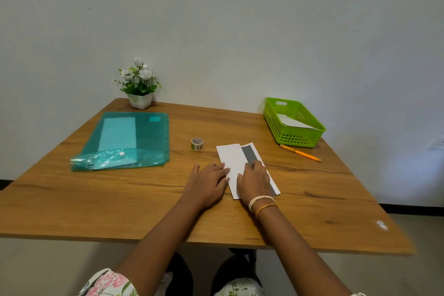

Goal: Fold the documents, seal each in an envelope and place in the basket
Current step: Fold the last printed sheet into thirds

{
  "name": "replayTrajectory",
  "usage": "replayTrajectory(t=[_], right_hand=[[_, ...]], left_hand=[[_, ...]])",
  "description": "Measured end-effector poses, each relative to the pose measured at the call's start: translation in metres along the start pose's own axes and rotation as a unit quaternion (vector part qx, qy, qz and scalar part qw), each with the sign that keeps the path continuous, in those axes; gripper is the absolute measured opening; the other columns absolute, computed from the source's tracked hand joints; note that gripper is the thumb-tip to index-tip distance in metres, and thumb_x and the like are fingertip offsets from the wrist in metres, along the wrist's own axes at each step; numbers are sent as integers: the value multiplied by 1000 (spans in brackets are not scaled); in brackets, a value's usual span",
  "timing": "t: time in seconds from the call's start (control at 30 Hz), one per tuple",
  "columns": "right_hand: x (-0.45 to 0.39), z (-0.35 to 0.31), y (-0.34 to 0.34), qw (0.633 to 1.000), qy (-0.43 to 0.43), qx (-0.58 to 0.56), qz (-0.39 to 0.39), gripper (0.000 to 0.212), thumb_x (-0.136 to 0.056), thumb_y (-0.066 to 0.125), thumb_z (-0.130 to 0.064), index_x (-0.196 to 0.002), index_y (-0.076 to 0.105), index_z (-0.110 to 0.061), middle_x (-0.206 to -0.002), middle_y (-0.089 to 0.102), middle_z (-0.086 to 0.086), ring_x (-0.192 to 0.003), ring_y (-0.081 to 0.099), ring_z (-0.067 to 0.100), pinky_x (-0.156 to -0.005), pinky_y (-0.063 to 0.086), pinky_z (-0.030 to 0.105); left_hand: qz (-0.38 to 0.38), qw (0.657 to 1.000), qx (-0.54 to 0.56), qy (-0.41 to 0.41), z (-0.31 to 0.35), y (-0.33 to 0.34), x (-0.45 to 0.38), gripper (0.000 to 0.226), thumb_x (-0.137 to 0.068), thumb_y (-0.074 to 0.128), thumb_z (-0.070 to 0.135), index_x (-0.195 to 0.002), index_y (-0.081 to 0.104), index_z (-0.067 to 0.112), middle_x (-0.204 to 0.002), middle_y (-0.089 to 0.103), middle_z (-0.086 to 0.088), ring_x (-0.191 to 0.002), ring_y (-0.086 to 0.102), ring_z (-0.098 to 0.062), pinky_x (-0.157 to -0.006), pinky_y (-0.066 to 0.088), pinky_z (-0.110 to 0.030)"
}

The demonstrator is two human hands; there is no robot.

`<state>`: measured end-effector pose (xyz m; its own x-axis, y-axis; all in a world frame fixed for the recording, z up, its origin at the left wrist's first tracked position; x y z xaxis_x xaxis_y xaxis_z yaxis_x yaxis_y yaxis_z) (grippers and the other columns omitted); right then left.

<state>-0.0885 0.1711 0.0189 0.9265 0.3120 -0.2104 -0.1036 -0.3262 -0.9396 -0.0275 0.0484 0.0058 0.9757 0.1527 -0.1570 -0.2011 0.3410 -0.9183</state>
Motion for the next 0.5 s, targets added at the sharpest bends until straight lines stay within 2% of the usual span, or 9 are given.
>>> replayTrajectory(t=[0.13, 0.23, 0.33, 0.4, 0.5], right_hand=[[12, -4, 5, 998, -55, -36, -11, 53, -97, 38, -45, -135, 43, -9, -139, 44, 8, -128, 42, 23, -105, 37, 33], [17, -4, 11, 997, -53, -31, -37, 67, -96, 35, -52, -146, 28, -8, -152, 32, 9, -139, 32, 24, -112, 31, 35], [19, -2, 13, 996, -59, -36, -61, 79, -90, 37, -60, -149, 23, -9, -156, 26, 9, -144, 22, 25, -117, 23, 39], [20, -1, 12, 995, -69, -32, -66, 81, -88, 37, -63, -149, 25, -11, -157, 25, 7, -146, 19, 24, -118, 19, 40], [22, -2, 7, 994, -93, -23, -61, 70, -90, 40, -58, -147, 33, -17, -156, 29, 4, -144, 23, 21, -117, 20, 38]], left_hand=[[14, 1000, -18, -19, -2, -1, -2, 49, -102, 28, 43, -147, 37, 27, -157, 30, 7, -146, 20, -9, -118, 7, -50], [10, 999, -25, -21, -2, -1, -2, 48, -103, 25, 39, -148, 35, 26, -157, 29, 7, -146, 19, -9, -118, 7, -50], [10, 999, -36, -28, -1, -1, -1, 47, -104, 23, 36, -148, 35, 25, -157, 28, 6, -146, 19, -10, -118, 5, -50], [8, 999, -41, -35, -1, -1, -1, 48, -104, 22, 36, -149, 34, 24, -158, 28, 6, -146, 18, -11, -118, 3, -50], [5, 999, -32, -40, -2, -3, -1, 48, -104, 21, 37, -149, 34, 24, -157, 28, 6, -146, 19, -10, -119, 5, -50]])
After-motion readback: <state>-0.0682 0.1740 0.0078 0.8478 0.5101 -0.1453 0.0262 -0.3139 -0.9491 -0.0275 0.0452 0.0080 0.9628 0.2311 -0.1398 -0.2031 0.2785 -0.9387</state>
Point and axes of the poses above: each hand's wrist, its own x-axis away from the middle knuckle, its own y-axis out of the palm, z = x × y, the point moved 4 cm from there along -x, towards the middle knuckle
